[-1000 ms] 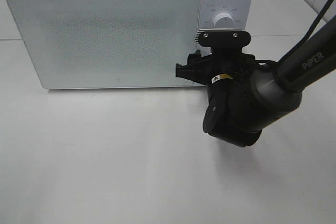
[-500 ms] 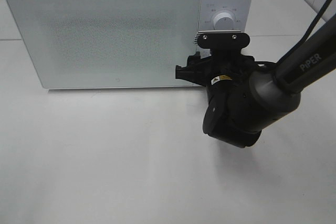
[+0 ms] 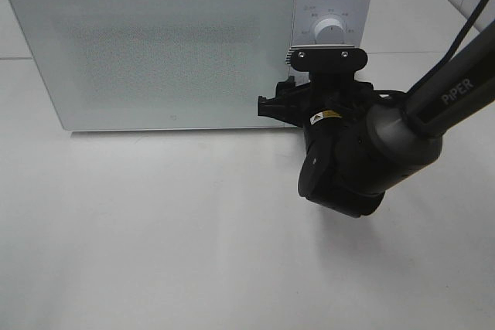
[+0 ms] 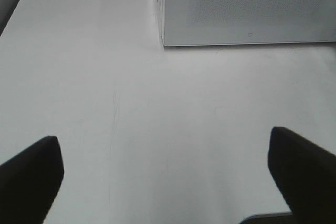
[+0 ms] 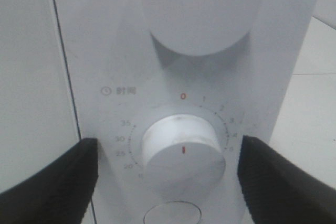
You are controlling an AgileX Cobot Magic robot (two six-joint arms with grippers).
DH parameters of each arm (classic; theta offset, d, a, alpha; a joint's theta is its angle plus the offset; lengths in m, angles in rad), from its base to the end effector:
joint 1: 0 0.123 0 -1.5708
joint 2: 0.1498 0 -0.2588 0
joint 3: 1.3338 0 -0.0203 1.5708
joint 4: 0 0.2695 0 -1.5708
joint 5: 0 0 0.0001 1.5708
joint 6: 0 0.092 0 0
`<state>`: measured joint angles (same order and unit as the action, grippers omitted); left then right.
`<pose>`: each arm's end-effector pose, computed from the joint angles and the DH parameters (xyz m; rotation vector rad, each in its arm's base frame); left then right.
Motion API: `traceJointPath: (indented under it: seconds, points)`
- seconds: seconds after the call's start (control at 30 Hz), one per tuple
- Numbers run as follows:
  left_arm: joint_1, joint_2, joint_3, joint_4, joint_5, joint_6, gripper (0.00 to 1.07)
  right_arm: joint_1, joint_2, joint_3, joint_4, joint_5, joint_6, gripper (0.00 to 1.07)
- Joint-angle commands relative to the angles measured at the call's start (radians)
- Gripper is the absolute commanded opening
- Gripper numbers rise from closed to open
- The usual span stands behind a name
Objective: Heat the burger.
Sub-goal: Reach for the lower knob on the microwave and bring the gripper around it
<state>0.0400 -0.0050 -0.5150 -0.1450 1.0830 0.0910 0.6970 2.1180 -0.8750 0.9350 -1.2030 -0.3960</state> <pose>0.0353 -0.0103 0.2893 0.0623 2.0383 -0.0914 0.3153 0.1739 0.0732 0.0797 1.6775 -0.1676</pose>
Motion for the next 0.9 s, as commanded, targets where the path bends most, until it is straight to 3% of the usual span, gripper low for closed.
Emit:
traceJointPath:
  seconds: [0.03, 0.5, 0.9]
  points:
    - [0.003, -0.017, 0.000, -0.002, -0.013, -0.007, 0.98, -0.007, -0.007, -0.019, 0.006, -0.202, 0.004, 0.69]
    - [0.003, -0.017, 0.000, -0.002, -0.013, -0.007, 0.98, -0.007, -0.007, -0.019, 0.005, -0.202, 0.004, 0.27]
    - [0.003, -0.017, 0.000, -0.002, -0.013, -0.007, 0.98, -0.007, -0.007, -0.019, 0.005, -0.201, 0.004, 0.10]
